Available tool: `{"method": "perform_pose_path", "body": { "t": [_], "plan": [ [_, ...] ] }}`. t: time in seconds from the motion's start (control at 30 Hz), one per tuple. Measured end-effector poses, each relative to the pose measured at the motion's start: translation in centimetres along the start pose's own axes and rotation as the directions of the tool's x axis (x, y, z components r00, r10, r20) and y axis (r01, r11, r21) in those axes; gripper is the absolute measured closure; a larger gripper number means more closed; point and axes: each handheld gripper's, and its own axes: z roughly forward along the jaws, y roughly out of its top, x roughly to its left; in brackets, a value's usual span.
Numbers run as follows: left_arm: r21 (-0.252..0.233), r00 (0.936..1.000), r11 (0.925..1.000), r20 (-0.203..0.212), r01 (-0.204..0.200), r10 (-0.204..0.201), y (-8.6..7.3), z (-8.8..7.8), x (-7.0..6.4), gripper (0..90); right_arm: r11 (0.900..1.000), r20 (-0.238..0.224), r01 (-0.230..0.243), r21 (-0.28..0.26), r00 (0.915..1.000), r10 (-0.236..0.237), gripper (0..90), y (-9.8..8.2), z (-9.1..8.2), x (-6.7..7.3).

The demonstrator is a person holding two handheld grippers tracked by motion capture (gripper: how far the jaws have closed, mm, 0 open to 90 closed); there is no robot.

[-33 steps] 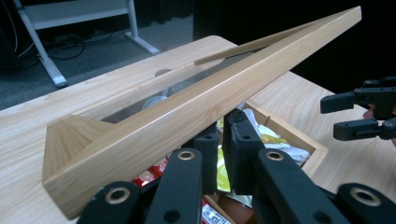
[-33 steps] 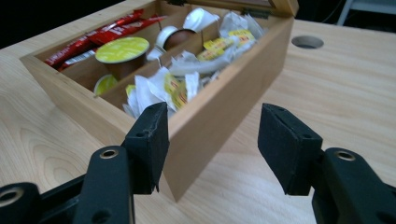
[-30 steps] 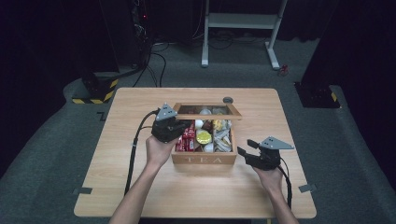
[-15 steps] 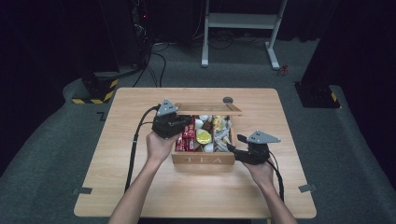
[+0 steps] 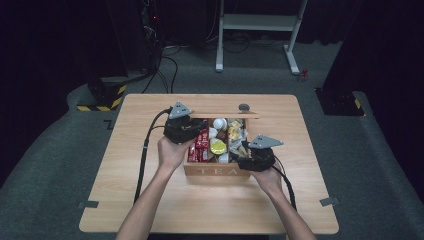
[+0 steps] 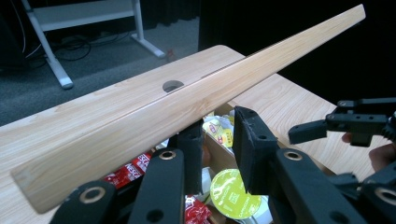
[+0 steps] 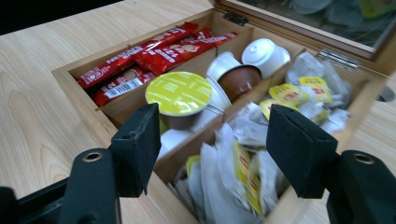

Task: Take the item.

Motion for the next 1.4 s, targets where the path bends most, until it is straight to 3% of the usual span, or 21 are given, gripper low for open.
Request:
{"method": "perform_pose_path", "body": {
  "t": [0.63, 1.07, 1.4],
  "plan": [
    [-0.021, 0.9989, 0.9988, 0.019, 0.044, -0.044, 0.8, 0.5, 0.6, 68.4, 0.997, -0.024, 0.038, 0.069, 0.9990, -0.036, 26.6, 2.6, 4.2, 1.6],
    [-0.013, 0.9991, 0.9991, 0.009, 0.041, -0.041, 1.2, 0.7, 0.6, 66.4, 0.994, -0.010, 0.031, 0.103, 0.9995, -0.030, 25.0, 2.6, 5.9, 1.7],
    [-0.011, 0.9990, 0.9990, 0.010, 0.043, -0.043, 1.3, 0.7, 0.6, 66.0, 0.984, -0.003, 0.036, 0.174, 0.9993, -0.036, 27.1, 3.2, 7.3, 2.1]
  ]
}}
